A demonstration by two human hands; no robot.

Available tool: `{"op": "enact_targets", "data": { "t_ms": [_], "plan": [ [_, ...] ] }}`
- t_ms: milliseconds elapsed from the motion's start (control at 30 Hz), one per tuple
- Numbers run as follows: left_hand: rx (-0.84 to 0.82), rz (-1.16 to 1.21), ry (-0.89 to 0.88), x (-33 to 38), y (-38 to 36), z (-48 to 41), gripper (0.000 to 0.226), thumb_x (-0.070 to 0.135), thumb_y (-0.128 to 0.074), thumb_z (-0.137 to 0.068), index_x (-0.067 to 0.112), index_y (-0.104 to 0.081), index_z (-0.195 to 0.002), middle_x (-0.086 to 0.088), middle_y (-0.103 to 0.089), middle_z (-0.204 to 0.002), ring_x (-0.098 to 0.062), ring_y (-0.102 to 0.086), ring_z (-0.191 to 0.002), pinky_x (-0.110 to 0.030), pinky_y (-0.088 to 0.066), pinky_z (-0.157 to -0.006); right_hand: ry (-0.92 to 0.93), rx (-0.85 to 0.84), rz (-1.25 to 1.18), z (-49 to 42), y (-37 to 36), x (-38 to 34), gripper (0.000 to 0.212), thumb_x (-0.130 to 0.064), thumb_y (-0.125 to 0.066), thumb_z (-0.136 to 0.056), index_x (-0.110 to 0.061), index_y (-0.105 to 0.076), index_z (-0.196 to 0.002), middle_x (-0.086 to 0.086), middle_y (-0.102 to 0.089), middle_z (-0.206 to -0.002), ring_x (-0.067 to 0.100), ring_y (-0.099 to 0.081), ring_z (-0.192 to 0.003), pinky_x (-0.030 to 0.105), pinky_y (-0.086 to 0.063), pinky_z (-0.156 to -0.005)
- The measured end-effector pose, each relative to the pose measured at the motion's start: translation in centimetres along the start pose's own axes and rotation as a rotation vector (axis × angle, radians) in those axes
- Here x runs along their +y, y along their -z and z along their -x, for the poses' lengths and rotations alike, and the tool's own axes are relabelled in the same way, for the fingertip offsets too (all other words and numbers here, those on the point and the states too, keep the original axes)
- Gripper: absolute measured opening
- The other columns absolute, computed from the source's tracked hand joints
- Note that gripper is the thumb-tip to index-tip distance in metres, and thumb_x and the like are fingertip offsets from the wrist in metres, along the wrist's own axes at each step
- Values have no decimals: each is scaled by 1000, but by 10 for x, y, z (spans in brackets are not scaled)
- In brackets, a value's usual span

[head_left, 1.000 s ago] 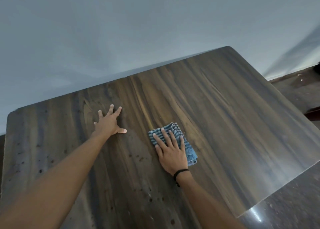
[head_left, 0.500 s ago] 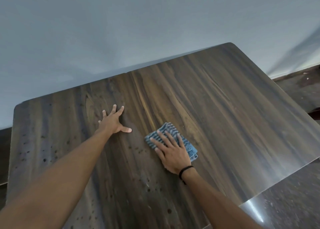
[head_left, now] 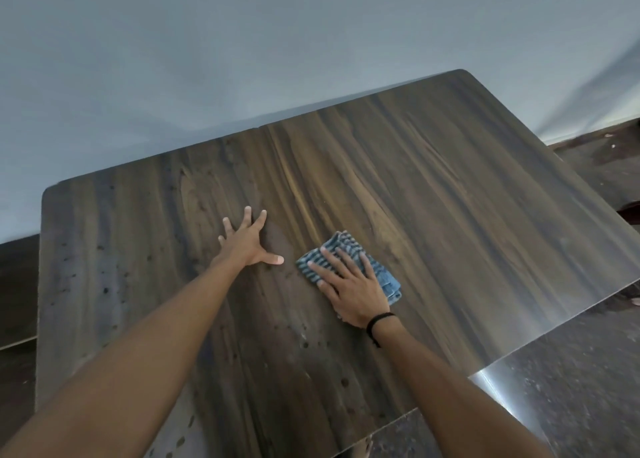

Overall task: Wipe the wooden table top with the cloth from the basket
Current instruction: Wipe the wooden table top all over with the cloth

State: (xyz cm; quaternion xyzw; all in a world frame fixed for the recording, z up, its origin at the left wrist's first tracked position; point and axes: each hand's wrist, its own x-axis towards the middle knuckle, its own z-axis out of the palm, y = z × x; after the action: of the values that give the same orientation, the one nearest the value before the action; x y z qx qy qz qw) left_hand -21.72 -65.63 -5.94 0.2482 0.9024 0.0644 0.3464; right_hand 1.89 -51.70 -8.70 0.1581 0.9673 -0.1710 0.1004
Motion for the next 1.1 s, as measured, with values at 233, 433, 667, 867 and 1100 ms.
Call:
{"op": "enact_targets", "data": {
  "t_ms": [233,433,667,867,1100],
  "plan": [
    [-28,-106,-63,-7,-28,28,141,64,-88,-57,45,10,-158,10,30,-163,-45,23,-149,-72,-3,-115,77,-26,37,18,-3,1,50,-54,-10,-107,-55,2,-155,-20,13,-165,12,16,-154,52,16,-121],
    [14,-122,-37,-1,-23,33,142,59,-92,-53,41,0,-160,8,17,-168,-47,10,-151,-70,-14,-116,-120,63,-23,37,-20,-12,51,-54,-10,-106,-53,-1,-156,-20,13,-164,11,16,-153,54,16,-121],
    [80,-87,-34,4,-43,53,125,52,-88,-68,34,-6,-161,6,8,-169,-48,6,-151,-69,-20,-116,-116,75,-15,44,-21,-17,51,-55,-9,-106,-51,-9,-156,-19,4,-167,10,12,-154,48,19,-121],
    [102,-39,-94,-11,-58,61,126,60,-85,-66,34,-6,-162,6,9,-169,-43,10,-152,-65,-12,-118,-99,46,22,47,-22,-13,51,-56,-10,-106,-51,-4,-156,-19,10,-165,12,14,-154,49,17,-121],
    [62,-77,-109,-11,-54,63,128,56,-86,-68,33,-2,-161,5,11,-169,-44,11,-152,-64,-11,-120,86,-28,61,39,-23,-23,51,-57,-13,-105,-54,-3,-155,-22,10,-165,11,12,-154,50,13,-122]
  ]
}}
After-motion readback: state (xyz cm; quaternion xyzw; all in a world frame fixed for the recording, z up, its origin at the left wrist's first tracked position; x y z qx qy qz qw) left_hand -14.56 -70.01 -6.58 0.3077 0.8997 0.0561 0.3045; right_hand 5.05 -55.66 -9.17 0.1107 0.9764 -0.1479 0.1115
